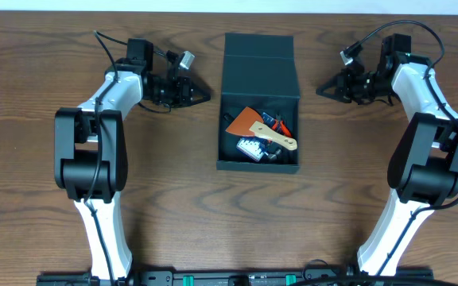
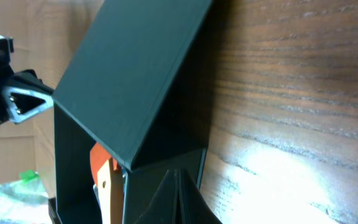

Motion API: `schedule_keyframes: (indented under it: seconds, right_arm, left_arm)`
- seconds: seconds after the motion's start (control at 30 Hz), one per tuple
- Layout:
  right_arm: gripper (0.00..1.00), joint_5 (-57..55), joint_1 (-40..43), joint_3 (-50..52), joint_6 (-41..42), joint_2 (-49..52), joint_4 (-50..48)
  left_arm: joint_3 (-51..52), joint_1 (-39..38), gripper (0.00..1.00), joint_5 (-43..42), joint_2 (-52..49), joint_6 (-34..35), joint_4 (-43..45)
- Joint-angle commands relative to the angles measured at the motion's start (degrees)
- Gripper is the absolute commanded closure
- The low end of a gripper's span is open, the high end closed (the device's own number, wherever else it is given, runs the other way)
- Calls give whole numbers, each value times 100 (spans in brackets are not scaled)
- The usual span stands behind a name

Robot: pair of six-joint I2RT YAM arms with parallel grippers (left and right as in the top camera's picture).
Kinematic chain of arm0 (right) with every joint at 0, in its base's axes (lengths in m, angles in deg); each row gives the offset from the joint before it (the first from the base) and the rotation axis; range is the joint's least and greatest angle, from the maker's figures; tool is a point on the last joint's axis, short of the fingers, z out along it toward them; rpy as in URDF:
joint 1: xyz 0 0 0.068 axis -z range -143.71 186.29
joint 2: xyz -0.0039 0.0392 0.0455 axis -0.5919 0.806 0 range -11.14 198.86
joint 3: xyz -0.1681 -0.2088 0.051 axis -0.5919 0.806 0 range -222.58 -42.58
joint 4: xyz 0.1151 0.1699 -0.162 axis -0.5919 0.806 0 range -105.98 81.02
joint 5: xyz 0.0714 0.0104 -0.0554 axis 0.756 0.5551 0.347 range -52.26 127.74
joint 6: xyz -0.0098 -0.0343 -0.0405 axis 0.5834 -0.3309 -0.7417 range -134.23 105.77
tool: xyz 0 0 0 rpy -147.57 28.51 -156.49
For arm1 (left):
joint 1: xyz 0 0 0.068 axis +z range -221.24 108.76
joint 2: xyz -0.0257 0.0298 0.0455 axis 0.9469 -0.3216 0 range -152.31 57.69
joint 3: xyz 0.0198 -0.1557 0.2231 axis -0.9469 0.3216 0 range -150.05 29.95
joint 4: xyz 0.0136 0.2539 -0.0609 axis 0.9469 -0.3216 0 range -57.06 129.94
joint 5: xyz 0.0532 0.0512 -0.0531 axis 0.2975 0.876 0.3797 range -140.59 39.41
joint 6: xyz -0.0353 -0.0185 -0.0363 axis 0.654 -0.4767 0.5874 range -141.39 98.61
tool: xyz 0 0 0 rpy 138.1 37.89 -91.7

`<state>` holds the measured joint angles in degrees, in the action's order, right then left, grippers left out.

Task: Pack container
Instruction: 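Move both grippers to the box lid's side flaps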

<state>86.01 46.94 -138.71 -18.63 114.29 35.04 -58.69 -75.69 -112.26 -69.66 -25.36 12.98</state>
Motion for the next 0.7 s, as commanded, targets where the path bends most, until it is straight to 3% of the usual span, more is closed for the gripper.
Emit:
schedule_keyframes:
  seconds: [0.0,0.23,0.67]
  right_arm:
    - [99,168,13,31,411,205,-98]
    - [99,170,7,31,522,492,-136]
    - [99,168,-24,31,811,599,-542]
  left_arm:
    - [-33,-50,94,586,-149,302,98]
    - [-33,-52,94,542,-470,852,549]
    - [-33,-52,94,520,-752,1034,975]
